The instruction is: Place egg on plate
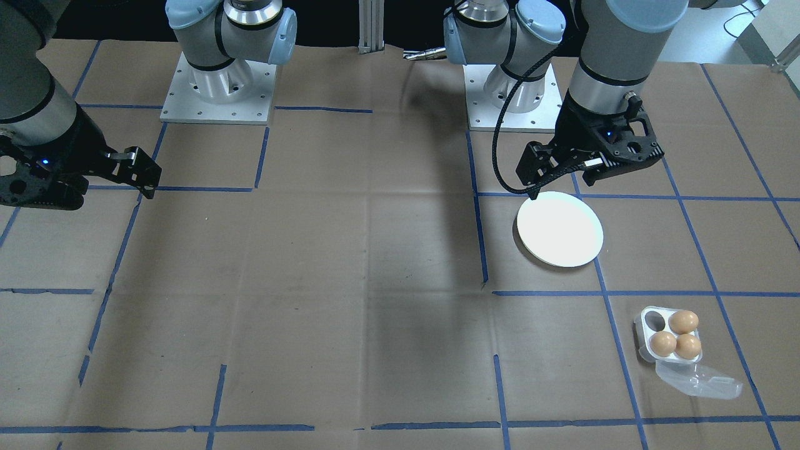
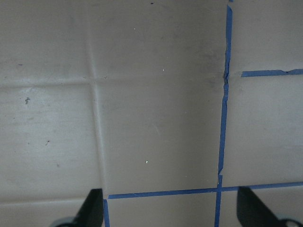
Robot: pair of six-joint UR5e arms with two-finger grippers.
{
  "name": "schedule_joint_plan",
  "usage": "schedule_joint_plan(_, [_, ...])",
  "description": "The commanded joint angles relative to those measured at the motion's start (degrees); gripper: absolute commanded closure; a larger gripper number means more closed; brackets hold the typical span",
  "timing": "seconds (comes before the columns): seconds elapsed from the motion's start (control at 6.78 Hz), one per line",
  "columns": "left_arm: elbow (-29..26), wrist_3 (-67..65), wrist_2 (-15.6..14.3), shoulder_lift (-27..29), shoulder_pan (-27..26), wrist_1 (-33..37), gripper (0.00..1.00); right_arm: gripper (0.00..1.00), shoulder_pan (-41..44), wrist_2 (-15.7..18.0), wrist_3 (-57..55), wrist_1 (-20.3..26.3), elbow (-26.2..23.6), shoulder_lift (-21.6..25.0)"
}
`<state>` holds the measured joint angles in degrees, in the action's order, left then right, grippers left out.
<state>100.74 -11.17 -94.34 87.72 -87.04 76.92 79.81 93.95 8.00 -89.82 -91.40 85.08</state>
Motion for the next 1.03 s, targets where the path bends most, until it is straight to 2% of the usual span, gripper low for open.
schedule_joint_plan(0.0, [0.7,-0.1,0.0,-0.5,0.1,0.1,0.0,0.0,0.0,0.0,0.0,0.0,0.0,0.0])
schedule_joint_plan(0.59, [1.5,0.0,0.4,-0.3,0.4,0.1,0.0,0.0,0.0,0.0,0.0,0.0,0.0,0.0])
schedule_joint_plan(0.74, [1.6,0.2,1.9,-0.1,0.4,0.1,0.0,0.0,0.0,0.0,0.0,0.0,0.0,0.0])
schedule_joint_plan(0.89, [1.5,0.2,8.1,0.1,1.0,0.1,0.0,0.0,0.0,0.0,0.0,0.0,0.0,0.0])
